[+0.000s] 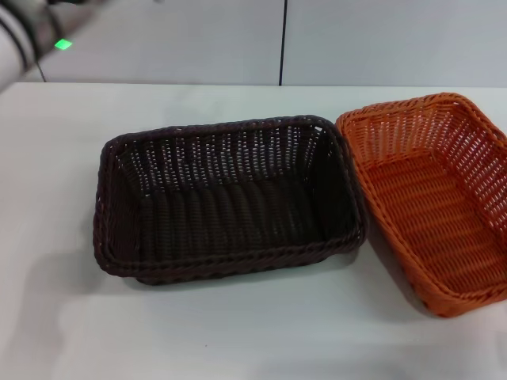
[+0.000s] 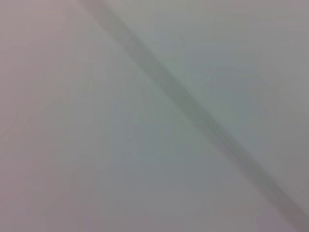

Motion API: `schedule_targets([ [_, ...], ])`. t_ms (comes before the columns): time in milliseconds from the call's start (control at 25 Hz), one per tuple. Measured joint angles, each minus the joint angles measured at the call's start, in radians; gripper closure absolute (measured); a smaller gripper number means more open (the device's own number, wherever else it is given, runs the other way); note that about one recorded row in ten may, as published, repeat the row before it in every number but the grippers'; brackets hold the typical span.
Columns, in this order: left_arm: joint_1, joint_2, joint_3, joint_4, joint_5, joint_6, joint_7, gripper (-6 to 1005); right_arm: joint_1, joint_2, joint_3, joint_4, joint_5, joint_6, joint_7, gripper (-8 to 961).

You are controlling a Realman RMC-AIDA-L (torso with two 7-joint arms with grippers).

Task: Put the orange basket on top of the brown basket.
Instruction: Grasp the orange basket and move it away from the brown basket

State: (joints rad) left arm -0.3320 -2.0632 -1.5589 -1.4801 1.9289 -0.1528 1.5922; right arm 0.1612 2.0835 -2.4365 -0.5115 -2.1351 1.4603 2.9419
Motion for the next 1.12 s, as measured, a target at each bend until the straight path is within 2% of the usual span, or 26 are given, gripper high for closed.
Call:
schedule_targets([
  [160,0.138,0.003,0.222,-0.047,0.015,0.532,-0.053,289,0.024,-0.001,0.001,-0.019,0.002,-0.025,0.004,125],
  [200,0.162,0.004,0.274,-0.033,0.041,0.663,-0.103,268,0.032,-0.001,0.001,-0.024,0.002,-0.032,0.004,125],
  [240,0.203,0.005,0.345,0.023,0.128,0.885,-0.244,246,0.044,-0.003,-0.002,-0.037,0.002,-0.046,0.004,125],
  [280,0.203,0.005,0.345,0.023,0.128,0.885,-0.244,225,0.050,-0.005,-0.002,-0.045,0.002,-0.054,0.005,125],
  [320,0.238,0.005,0.395,0.115,0.268,1.104,-0.455,204,0.056,-0.006,-0.001,-0.055,0.002,-0.068,0.006,125],
  [360,0.238,0.005,0.395,0.115,0.268,1.104,-0.455,206,0.056,-0.006,-0.001,-0.055,0.002,-0.068,0.006,125],
  [440,0.265,0.004,0.442,0.258,0.392,1.344,-0.721,211,0.065,-0.008,0.001,-0.084,0.003,-0.109,0.009,125],
  [480,0.275,0.004,0.454,0.307,0.421,1.416,-0.801,211,0.069,-0.009,0.001,-0.102,0.003,-0.137,0.011,125],
  [520,0.298,0.001,0.476,0.426,0.450,1.535,-0.956,211,0.079,-0.017,0.002,-0.171,0.002,-0.225,0.013,125],
  [560,0.298,0.001,0.476,0.426,0.450,1.535,-0.956,211,0.079,-0.017,0.002,-0.171,0.002,-0.225,0.013,125],
  [680,0.342,-0.003,0.501,0.558,0.437,1.572,-1.033,211,0.091,-0.037,0.002,-0.263,-0.042,-0.329,0.013,125],
  [720,0.377,-0.005,0.516,0.624,0.406,1.577,-1.078,211,0.090,-0.065,0.006,-0.354,-0.099,-0.396,0.013,125],
  [760,0.377,-0.005,0.516,0.624,0.406,1.577,-1.078,211,0.090,-0.065,0.006,-0.354,-0.099,-0.396,0.013,125],
  [840,0.408,-0.006,0.528,0.685,0.368,1.579,-1.145,211,0.084,-0.106,0.021,-0.465,-0.130,-0.495,0.014,126],
  [880,0.418,-0.005,0.532,0.723,0.352,1.581,-1.183,211,0.083,-0.129,0.034,-0.525,-0.136,-0.563,0.014,126],
  [920,0.421,-0.006,0.538,0.803,0.318,1.582,-1.244,212,0.094,-0.168,0.069,-0.645,-0.147,-0.732,0.014,126],
  [960,0.421,-0.006,0.538,0.803,0.318,1.582,-1.244,212,0.094,-0.168,0.069,-0.645,-0.147,-0.732,0.014,126],
  [1000,0.419,-0.007,0.542,0.850,0.299,1.586,-1.276,212,0.102,-0.180,0.090,-0.690,-0.157,-0.807,0.014,125],
  [1120,0.419,-0.008,0.550,0.928,0.272,1.592,-1.327,212,0.118,-0.195,0.195,-0.846,-0.222,-1.123,0.014,125],
])
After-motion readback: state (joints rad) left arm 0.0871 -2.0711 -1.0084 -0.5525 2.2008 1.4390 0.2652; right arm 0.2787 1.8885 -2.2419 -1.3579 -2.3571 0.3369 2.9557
